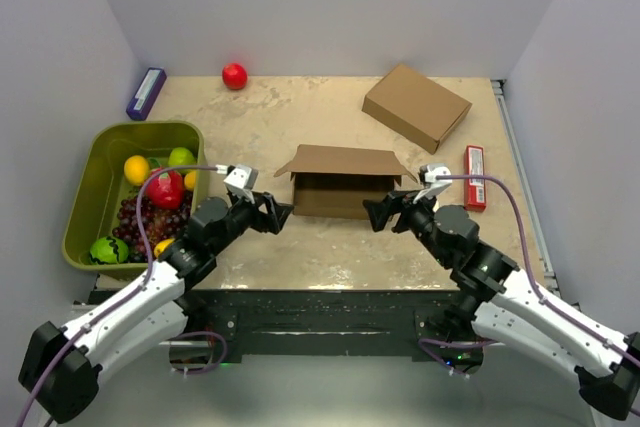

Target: Fold the paper box

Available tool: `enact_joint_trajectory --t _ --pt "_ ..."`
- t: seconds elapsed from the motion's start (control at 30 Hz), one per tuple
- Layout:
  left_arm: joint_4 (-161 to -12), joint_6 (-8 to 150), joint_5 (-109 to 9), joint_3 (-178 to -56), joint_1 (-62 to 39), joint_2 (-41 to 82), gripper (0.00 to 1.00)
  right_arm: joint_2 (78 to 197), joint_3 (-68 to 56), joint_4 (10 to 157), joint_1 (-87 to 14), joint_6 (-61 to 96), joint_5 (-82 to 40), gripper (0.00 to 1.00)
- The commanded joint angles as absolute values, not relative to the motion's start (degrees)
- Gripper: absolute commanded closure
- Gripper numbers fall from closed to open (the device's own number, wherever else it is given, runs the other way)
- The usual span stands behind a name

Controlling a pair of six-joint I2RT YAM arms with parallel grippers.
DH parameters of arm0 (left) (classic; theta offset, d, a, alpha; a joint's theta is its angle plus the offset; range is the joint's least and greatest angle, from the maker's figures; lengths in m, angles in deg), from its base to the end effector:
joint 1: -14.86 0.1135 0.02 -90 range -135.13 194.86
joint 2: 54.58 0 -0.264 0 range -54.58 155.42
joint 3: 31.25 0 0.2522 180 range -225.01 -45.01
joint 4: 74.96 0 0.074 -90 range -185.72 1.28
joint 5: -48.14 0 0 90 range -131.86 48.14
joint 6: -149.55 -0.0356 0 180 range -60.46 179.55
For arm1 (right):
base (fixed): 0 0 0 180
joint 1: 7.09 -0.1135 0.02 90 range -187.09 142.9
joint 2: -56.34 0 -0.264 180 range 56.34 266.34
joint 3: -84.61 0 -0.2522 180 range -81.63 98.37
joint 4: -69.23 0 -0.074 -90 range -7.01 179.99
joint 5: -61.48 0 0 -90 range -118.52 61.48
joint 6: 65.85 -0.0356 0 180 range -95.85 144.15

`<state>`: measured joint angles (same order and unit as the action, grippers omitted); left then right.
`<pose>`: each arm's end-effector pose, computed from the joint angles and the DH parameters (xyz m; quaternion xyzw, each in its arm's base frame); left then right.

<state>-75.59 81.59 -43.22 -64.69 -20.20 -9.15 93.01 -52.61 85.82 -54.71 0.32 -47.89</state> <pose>0.1537 -0.1089 0.2252 0.0959 0.7746 -0.3069 0.5446 0.1198 0.1138 0.2784 -0.0509 0.7637 0.2631 0.5873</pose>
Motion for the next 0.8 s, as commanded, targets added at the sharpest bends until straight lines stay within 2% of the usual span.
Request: enact_joint_trajectory --t 0.0,0.07,0.13,0.2,0.4,0.5,0.53,0.57,0.63,0.77 --pt "-87.6 81.3 -43.6 -71.8 -20.3 -12.7 0.20 90.1 -45.9 91.3 -54.8 3.7 -45.7 0.07" --pt "-88.6 80.2 -44.7 -75.9 -20.1 -12.7 0.20 91.1 -42.7 92.7 -54.9 4.4 -46.4 0.07" --pt "-92.2 79.5 -45.4 -80.3 -20.1 -12.0 0.20 93.2 -38.3 94.7 -54.9 6.0 -45.3 0.14" --pt "-94.1 78.7 -46.7 -83.5 -20.0 -10.2 0.20 98.0 -34.7 97.0 -54.8 6.8 -45.0 0.17" --pt "-92.7 79.8 -54.8 -93.3 -16.3 -3.1 0.20 107.4 -24.2 101.7 -53.0 8.9 -44.3 0.10" --pt "-86.7 85.0 -65.6 -95.3 -9.4 1.3 0.23 110.6 -19.4 103.9 -46.0 7.7 -38.3 0.08" --pt "-85.3 86.4 -67.9 -95.5 -7.0 2.4 0.25 113.1 -17.2 105.0 -42.9 7.2 -29.5 0.08" --pt "-84.1 87.7 -69.8 -95.9 -6.8 4.9 0.27 114.3 -16.4 105.3 -37.1 6.7 -25.7 0.09" --pt "-83.6 87.6 -70.3 -98.3 -6.8 7.4 0.28 117.1 -14.9 105.6 -33.6 5.2 -19.0 0.11" --pt "-83.0 87.4 -71.9 -100.2 -6.8 13.3 0.31 120.9 -14.1 106.6 -30.2 3.9 -15.7 0.13"
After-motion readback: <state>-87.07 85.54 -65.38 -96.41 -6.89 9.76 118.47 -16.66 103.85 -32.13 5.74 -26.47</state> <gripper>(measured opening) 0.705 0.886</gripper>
